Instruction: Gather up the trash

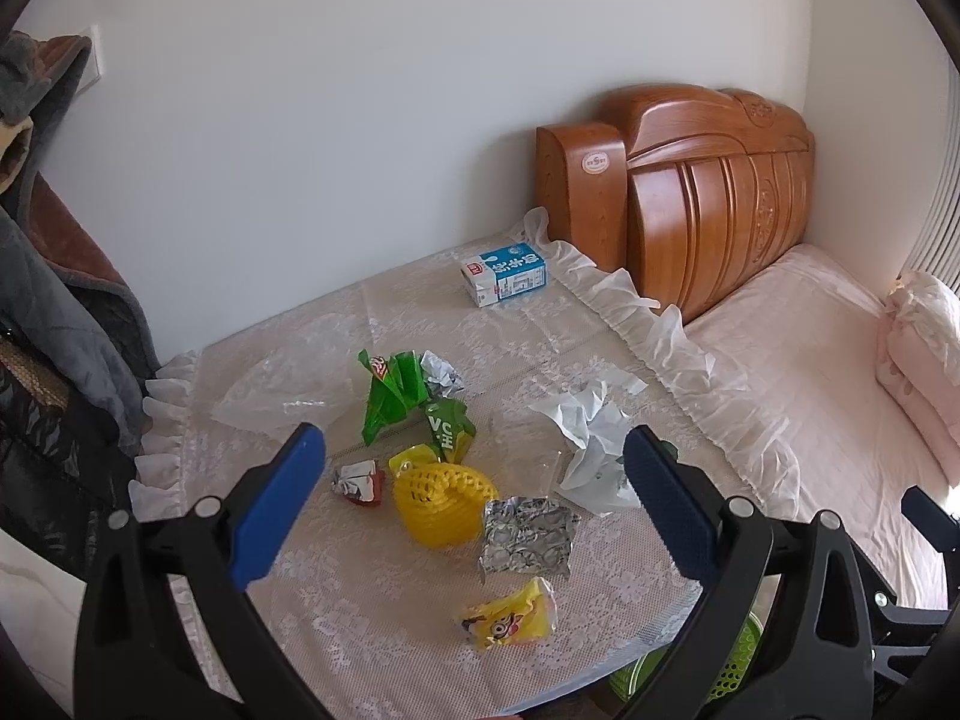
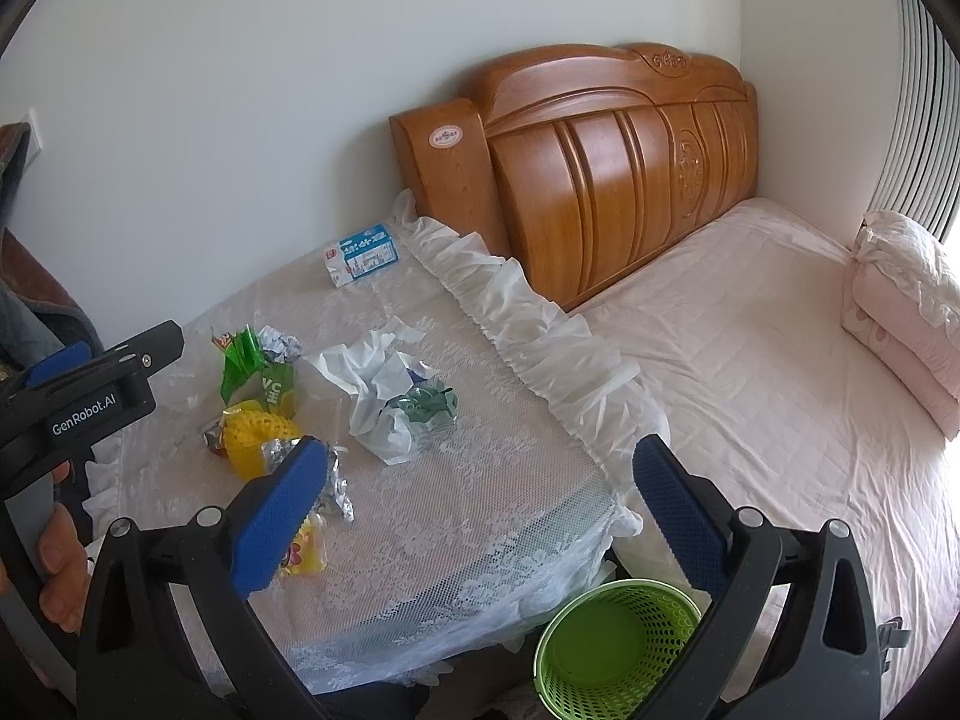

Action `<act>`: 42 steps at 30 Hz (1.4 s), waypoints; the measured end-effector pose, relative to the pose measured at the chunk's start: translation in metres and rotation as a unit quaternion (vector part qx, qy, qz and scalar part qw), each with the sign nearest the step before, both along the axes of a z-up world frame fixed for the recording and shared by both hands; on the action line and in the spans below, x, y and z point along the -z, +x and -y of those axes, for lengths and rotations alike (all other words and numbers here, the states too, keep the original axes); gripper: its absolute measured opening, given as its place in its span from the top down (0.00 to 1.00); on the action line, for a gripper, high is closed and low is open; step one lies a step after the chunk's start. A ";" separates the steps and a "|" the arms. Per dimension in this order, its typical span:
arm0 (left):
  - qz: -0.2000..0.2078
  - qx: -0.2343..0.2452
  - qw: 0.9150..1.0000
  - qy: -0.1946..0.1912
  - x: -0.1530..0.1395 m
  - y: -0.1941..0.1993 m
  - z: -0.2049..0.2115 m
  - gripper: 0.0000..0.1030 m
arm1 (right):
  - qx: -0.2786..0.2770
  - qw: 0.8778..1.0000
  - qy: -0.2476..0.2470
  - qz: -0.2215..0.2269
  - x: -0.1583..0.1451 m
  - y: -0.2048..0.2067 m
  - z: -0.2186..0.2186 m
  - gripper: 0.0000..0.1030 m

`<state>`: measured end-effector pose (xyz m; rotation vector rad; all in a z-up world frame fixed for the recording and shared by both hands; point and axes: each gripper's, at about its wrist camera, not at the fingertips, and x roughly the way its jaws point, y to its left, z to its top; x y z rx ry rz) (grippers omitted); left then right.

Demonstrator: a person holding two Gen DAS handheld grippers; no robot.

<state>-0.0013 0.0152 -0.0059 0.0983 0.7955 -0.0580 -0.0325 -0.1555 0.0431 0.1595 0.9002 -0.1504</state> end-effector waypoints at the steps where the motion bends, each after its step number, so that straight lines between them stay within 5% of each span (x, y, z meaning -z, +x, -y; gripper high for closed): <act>1: 0.000 0.000 1.000 -0.001 0.000 0.000 0.000 0.07 | 0.000 1.000 0.000 0.000 0.002 0.001 0.001 0.02; 42: -0.006 -0.005 1.000 -0.001 0.004 0.002 -0.003 0.07 | -0.006 1.000 -0.008 -0.012 0.008 0.000 -0.003 0.02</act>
